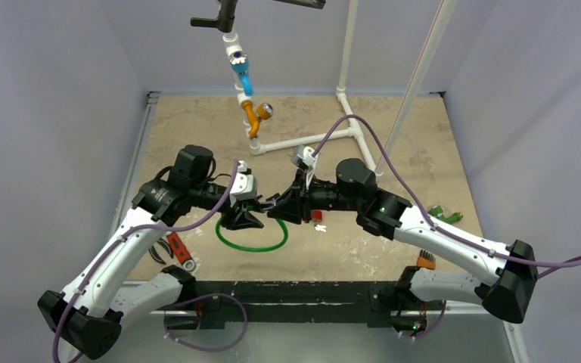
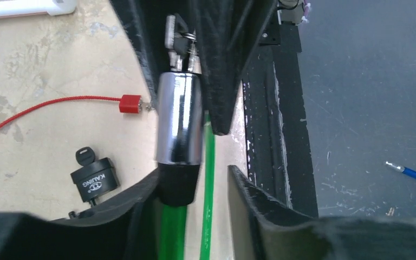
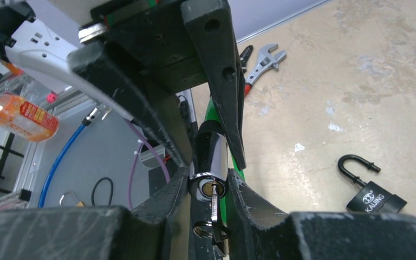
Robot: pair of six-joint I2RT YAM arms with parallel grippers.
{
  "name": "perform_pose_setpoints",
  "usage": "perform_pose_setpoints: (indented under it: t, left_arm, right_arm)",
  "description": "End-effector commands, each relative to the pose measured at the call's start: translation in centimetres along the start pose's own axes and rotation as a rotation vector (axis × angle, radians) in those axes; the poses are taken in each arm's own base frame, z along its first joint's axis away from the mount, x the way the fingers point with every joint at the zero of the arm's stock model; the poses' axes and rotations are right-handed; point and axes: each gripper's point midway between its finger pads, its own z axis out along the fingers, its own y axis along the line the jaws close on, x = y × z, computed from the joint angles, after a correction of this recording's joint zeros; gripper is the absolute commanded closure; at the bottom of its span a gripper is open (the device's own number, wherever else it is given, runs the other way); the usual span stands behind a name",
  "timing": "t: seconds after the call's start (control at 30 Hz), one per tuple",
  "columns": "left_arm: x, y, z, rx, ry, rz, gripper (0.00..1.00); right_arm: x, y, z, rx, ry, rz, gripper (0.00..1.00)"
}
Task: Unlock with the key
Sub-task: Unlock the lock.
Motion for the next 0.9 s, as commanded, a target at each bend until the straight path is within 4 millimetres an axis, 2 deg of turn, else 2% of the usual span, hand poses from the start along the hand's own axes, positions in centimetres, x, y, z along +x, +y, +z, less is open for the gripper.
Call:
perform_pose_setpoints:
  t: [0.0, 0.03, 0.1, 0.13, 0.23, 0.33, 0.4, 0.5, 0.6, 0.7, 0.77, 0.87]
  left_arm:
    - [-3.6, -1.8, -0.6, 0.065, -0.108, 0.032, 0.7]
    - [-3.7, -1.7, -0.7, 0.058, -0.111, 0.033, 0.81]
    - [-3.4, -1.7, -0.7, 0.044, -0.103, 0.039, 0.95]
    - [-3.2, -1.6, -0.7, 0.033, -0.094, 0.044, 0.99]
    - [-2.4, -0.8, -0.7, -0.027, -0.072, 0.039, 1.0]
    - [-2.4, -0.1, -0.9, -0.076, -0.071, 0.039, 1.0]
    - [-2.4, 0.4, -1.0, -0.11, -0.07, 0.021, 1.0]
    - [-1.9, 0.8, -1.1, -0.151, -0.054, -0.006, 1.0]
    - [-1.2, 1.2, -1.1, -0.183, -0.04, -0.044, 1.0]
    - [-0.9, 1.2, -1.1, -0.191, -0.042, -0.067, 1.0]
    - [-1.1, 1.2, -1.1, -0.194, -0.052, -0.075, 1.0]
    - [-1.5, 1.1, -1.1, -0.194, -0.065, -0.086, 1.0]
  right_arm:
    - [-3.4, 2.2, 0.1, -0.066, -0.077, -0.075, 1.0]
    - [-3.4, 2.2, 0.1, -0.065, -0.076, -0.077, 1.0]
    - [-3.4, 2.3, 0.2, -0.064, -0.077, -0.077, 1.0]
    - [-3.4, 2.4, 0.3, -0.067, -0.076, -0.077, 1.0]
    - [-3.2, 2.6, 0.3, -0.067, -0.07, -0.074, 0.98]
    - [-3.1, 2.5, 0.3, -0.056, -0.05, -0.057, 0.59]
    - [-3.6, 2.1, -0.1, -0.013, -0.052, -0.065, 0.39]
    - [-4.2, 1.9, -1.6, 0.038, -0.069, -0.087, 0.31]
    - [-5.5, 1.2, -3.4, 0.13, -0.115, -0.11, 0.32]
    - [-5.9, -0.4, -4.6, 0.25, -0.115, -0.114, 0.36]
    - [-5.9, -2.4, -5.5, 0.375, -0.125, -0.099, 0.46]
    - [-6.3, -4.6, -6.7, 0.513, -0.17, -0.086, 0.72]
